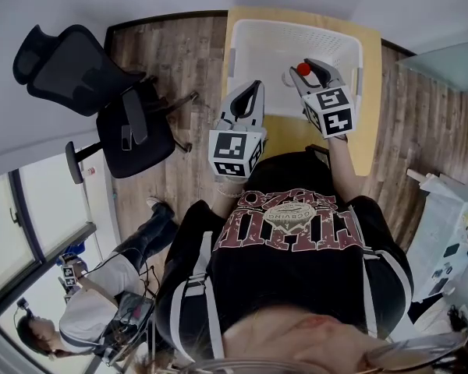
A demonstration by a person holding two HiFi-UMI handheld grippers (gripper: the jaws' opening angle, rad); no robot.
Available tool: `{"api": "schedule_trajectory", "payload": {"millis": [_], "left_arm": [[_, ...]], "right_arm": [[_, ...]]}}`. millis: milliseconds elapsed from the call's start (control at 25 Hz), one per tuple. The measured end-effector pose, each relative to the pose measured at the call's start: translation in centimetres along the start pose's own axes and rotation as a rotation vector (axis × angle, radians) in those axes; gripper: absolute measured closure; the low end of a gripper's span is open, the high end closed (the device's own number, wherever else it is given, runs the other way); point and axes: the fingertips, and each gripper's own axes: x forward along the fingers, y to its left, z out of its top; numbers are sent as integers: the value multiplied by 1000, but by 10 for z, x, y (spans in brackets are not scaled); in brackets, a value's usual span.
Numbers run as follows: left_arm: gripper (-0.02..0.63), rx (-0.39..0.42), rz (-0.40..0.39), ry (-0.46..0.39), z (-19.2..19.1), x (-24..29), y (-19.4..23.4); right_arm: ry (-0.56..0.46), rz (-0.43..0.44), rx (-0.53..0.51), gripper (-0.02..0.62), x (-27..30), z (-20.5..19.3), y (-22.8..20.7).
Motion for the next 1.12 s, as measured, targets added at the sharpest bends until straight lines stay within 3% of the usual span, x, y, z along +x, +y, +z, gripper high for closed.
{"api": "schedule_trajectory", "payload": {"millis": [1120], "left_arm": [[560, 44, -63, -35, 8, -26, -30]], "right_arm": [[-131, -27, -20, 440, -67, 34, 18]]}}
